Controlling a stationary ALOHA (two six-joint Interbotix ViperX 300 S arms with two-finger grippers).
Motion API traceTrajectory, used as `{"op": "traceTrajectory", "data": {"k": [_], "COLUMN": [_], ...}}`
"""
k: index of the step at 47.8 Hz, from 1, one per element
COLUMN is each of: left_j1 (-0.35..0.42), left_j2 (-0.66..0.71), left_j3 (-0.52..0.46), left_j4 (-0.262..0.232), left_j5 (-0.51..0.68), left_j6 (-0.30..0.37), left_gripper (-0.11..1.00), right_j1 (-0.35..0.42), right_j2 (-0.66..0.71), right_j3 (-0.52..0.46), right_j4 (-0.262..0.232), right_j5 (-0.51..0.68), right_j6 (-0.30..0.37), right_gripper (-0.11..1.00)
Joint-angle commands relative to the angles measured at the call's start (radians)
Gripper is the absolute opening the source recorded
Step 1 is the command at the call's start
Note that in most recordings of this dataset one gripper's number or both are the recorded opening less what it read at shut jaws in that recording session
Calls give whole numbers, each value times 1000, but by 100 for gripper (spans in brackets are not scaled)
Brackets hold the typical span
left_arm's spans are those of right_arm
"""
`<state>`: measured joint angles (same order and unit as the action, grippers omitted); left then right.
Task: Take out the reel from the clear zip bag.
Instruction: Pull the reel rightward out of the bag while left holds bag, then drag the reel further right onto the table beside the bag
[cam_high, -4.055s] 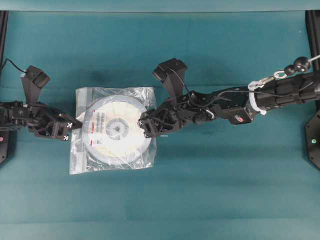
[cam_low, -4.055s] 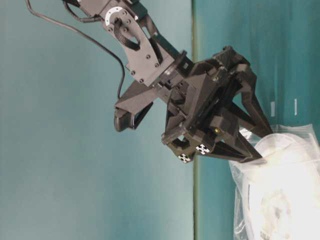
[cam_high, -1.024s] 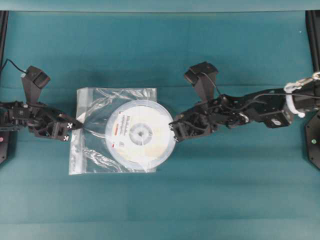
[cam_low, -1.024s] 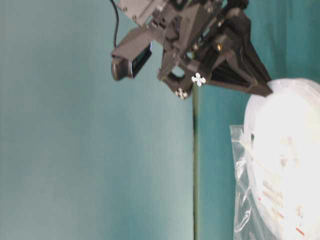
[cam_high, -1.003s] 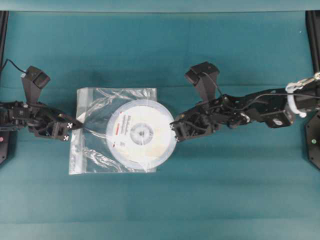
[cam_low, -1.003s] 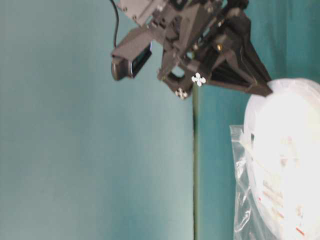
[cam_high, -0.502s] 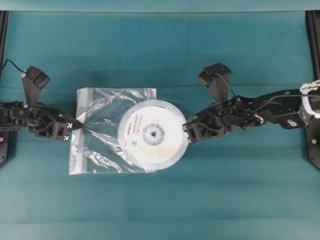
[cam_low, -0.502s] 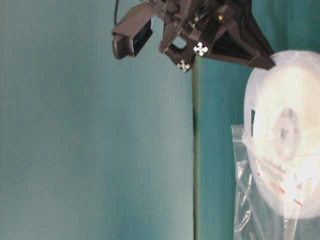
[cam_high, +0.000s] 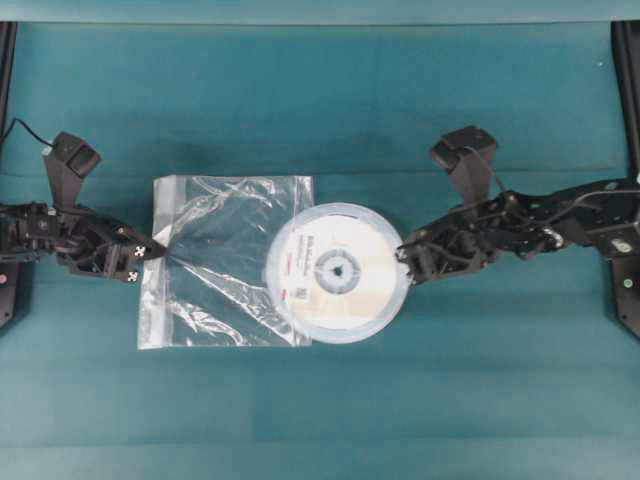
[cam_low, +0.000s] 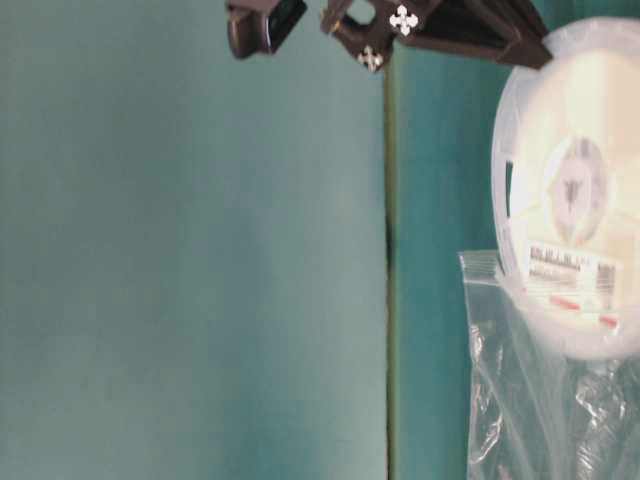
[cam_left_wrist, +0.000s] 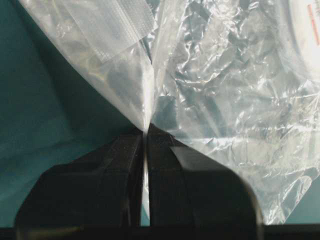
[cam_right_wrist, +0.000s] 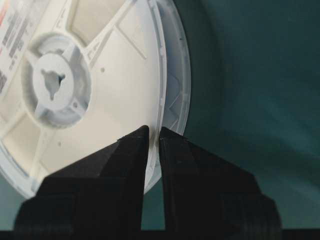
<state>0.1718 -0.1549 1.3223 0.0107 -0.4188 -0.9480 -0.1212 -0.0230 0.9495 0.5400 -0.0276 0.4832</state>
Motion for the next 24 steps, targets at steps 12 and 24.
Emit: {"op": "traceTrajectory", "data": {"k": [12,24], "left_j1": [-2,-2], "left_j2": [0,0], "left_j3": [-6,-8], "left_j4": [3,3], "left_j5": [-3,-2], "left_j6": [-2,-2], "left_gripper": [1,1], "right_j1": [-23,-29], "right_j2": [-66,-100], "right_j3": [55,91], "right_j4": [3,3], "right_j5": [-14,-8], "right_j6": [12,14], "right_gripper": [12,12]}}
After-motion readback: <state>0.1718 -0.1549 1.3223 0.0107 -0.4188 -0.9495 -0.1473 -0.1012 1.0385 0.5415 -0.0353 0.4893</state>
